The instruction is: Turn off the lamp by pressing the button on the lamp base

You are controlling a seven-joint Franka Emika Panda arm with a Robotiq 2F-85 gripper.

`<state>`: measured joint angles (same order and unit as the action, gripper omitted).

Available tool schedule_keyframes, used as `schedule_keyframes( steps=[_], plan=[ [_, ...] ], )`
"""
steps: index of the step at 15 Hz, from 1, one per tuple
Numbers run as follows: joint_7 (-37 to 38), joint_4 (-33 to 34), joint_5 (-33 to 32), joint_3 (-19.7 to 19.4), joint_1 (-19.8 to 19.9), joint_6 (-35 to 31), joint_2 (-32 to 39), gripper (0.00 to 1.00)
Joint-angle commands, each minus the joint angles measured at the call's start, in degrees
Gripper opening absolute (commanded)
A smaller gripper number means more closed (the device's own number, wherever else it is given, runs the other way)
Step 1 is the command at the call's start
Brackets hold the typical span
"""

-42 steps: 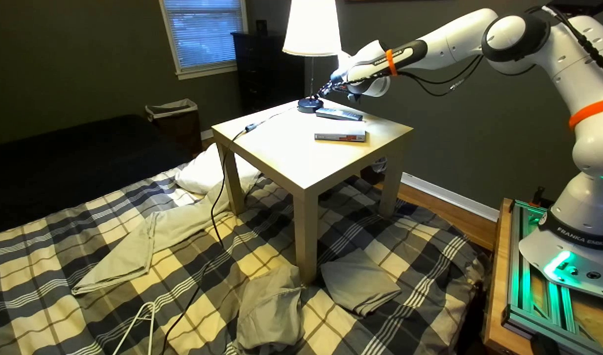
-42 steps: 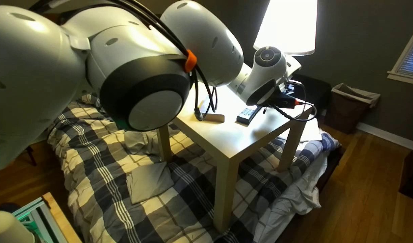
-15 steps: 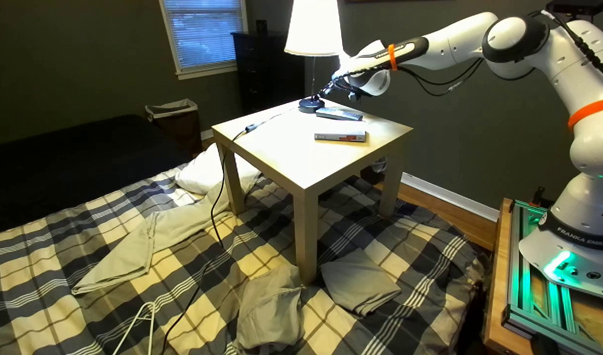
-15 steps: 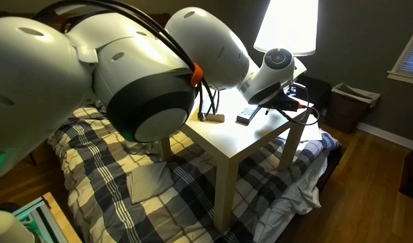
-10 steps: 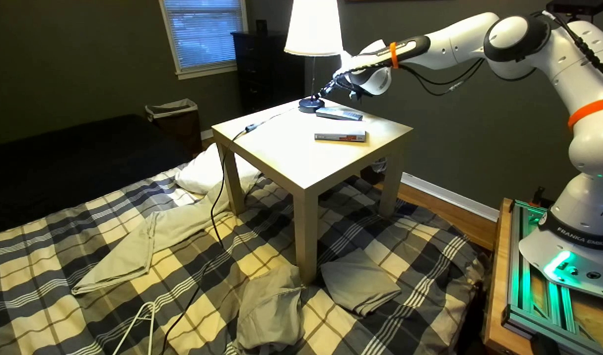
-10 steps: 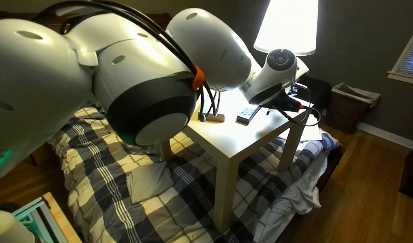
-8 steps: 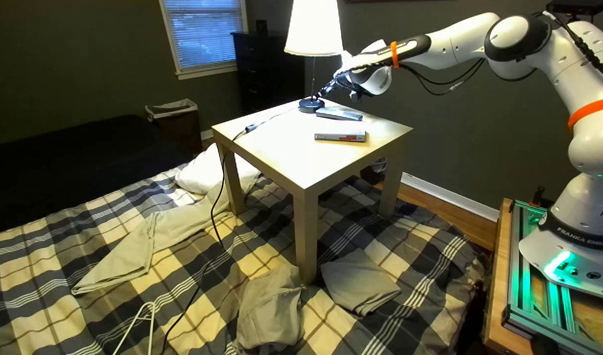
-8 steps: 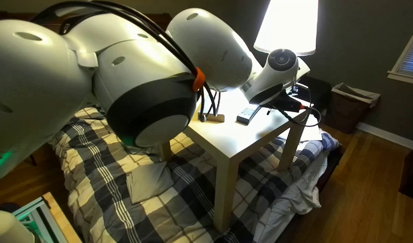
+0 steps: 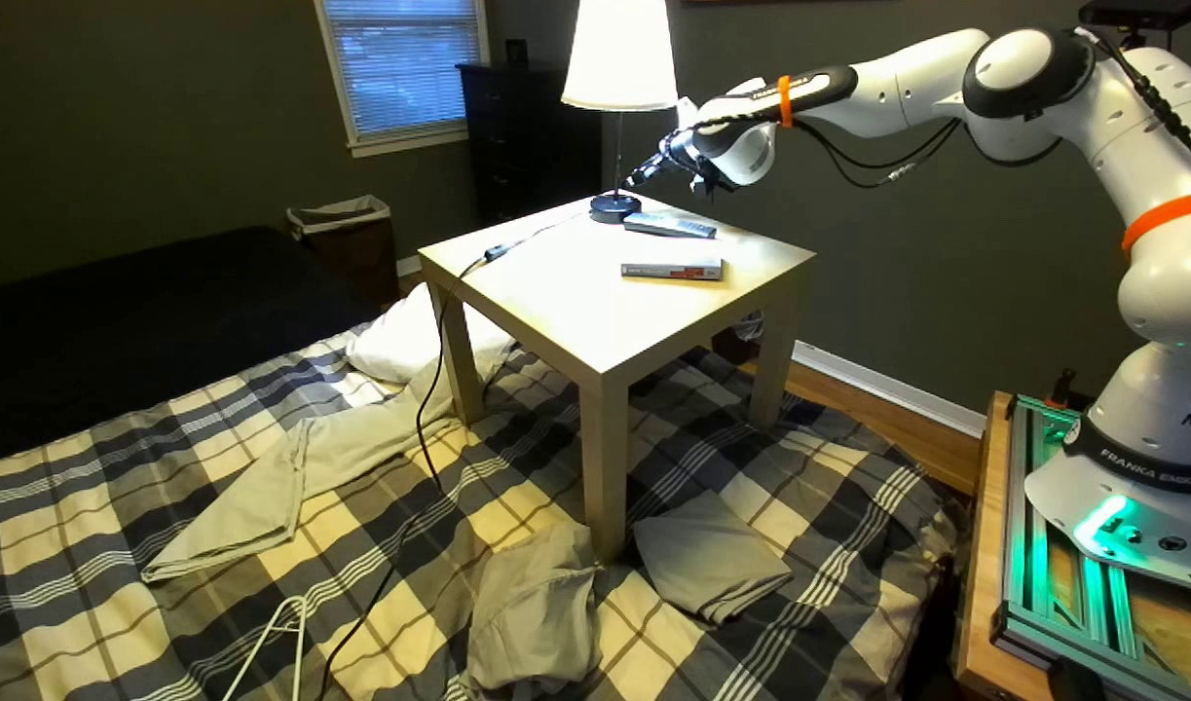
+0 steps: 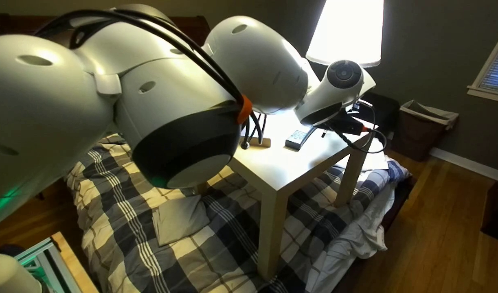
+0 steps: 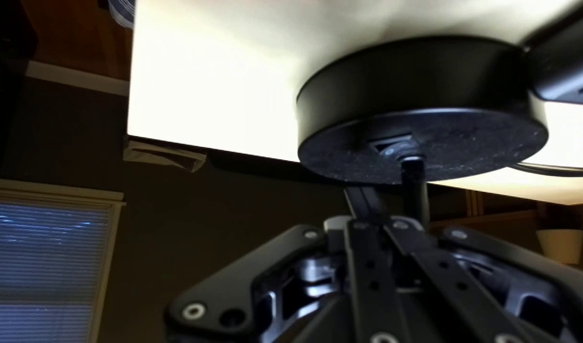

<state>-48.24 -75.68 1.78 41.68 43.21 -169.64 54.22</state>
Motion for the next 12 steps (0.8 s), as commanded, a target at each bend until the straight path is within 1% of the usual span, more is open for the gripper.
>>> schedule_keyframes(
  steps=[1, 3, 12],
  plan=[
    [-2.83, -0.77, 1.11, 2.65, 1.96, 1.32, 1.11, 0.00],
    [-2.45, -1.20, 0.94, 1.97, 1.92, 1.64, 0.78, 0.00],
    [-2.99, -2.72, 0.99, 2.89, 3.29, 1.76, 0.31, 0.00]
  ],
)
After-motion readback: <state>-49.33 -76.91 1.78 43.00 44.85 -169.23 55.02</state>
